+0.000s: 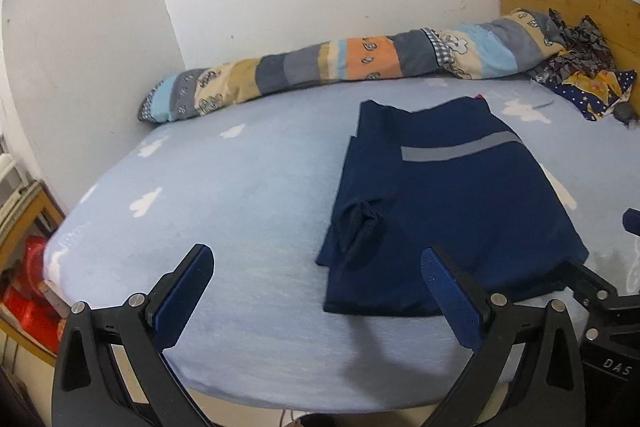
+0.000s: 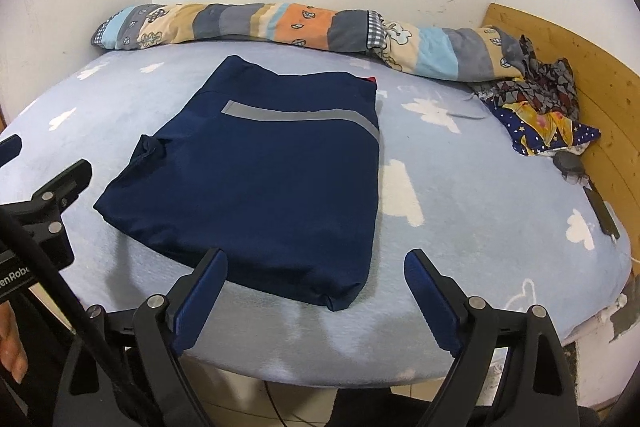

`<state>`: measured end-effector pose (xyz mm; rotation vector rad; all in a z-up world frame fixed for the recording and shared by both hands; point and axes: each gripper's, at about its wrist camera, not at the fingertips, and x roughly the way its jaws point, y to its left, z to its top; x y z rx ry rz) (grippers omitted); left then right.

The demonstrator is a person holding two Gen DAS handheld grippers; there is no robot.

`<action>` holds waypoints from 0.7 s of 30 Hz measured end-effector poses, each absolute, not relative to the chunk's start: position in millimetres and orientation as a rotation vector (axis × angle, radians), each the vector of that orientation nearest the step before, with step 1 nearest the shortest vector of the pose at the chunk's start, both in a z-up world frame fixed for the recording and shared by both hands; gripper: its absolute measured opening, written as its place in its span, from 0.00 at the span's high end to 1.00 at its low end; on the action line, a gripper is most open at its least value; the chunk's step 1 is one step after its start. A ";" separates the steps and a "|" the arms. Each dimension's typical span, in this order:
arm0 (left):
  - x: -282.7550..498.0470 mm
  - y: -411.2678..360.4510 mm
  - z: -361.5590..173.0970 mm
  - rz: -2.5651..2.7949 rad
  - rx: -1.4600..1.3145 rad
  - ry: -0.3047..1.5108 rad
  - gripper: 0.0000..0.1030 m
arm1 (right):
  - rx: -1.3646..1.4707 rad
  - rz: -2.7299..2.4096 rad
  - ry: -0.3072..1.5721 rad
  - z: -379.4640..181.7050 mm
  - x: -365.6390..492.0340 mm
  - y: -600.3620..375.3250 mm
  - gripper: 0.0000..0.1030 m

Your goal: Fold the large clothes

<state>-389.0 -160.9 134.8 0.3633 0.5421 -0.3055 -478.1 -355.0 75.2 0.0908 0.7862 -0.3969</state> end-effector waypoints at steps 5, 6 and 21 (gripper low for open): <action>-391.2 -163.8 136.3 -0.298 0.392 0.564 0.00 | 0.087 -0.393 0.778 77.7 -479.8 -352.9 0.10; -391.5 -165.5 134.5 -0.293 0.408 0.566 0.00 | 0.087 -0.393 0.776 78.0 -480.2 -352.3 0.10; -394.7 -169.8 131.3 -0.258 0.462 0.549 0.00 | 0.091 -0.396 0.772 78.8 -480.2 -353.9 0.10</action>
